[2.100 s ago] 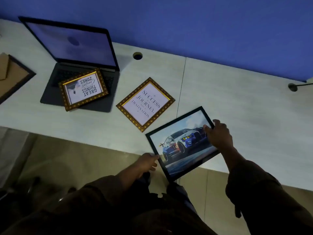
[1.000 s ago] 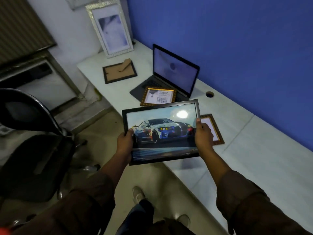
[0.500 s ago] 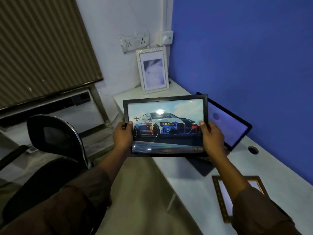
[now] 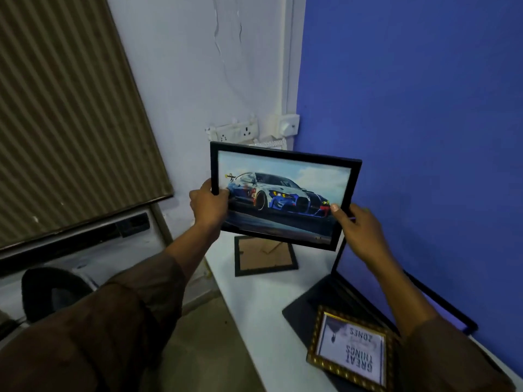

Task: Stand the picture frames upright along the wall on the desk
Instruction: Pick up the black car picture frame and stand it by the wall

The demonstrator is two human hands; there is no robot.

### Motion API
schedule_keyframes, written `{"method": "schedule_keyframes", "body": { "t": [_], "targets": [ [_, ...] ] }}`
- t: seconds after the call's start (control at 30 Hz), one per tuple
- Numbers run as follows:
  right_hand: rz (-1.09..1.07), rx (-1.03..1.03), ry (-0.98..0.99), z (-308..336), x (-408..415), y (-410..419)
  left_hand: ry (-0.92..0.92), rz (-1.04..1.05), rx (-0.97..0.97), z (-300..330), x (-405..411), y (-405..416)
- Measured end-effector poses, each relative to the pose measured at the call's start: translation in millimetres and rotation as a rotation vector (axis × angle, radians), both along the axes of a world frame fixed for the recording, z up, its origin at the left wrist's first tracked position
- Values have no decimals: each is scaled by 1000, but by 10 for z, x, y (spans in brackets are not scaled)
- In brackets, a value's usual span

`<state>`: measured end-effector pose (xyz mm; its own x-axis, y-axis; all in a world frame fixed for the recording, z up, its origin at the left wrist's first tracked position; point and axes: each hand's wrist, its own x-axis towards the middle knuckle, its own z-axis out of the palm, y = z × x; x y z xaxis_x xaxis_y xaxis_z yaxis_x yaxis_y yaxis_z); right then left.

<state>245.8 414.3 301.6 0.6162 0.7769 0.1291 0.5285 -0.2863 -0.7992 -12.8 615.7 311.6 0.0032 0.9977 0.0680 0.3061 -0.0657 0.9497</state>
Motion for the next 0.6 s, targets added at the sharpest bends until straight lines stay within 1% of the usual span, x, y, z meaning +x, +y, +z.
{"method": "schedule_keyframes", "body": {
  "t": [0.07, 0.17, 0.3, 0.5, 0.6],
  "targets": [
    [-6, -18, -23, 113, 254, 198, -38, -40, 35, -1, 210, 298],
    [-18, -35, -52, 203, 536, 445, -61, -75, 77, 112, 484, 495],
    [-60, -10, -52, 268, 842, 675, -91, -148, 68, 67, 898, 824],
    [-199, -80, -23, -41, 1360, 899, -128, -304, 24, -187, 1768, 1265],
    [-251, -150, 21, -250, 1575, 1008, -157, -446, -30, -422, 2160, 1471]
  ]
}}
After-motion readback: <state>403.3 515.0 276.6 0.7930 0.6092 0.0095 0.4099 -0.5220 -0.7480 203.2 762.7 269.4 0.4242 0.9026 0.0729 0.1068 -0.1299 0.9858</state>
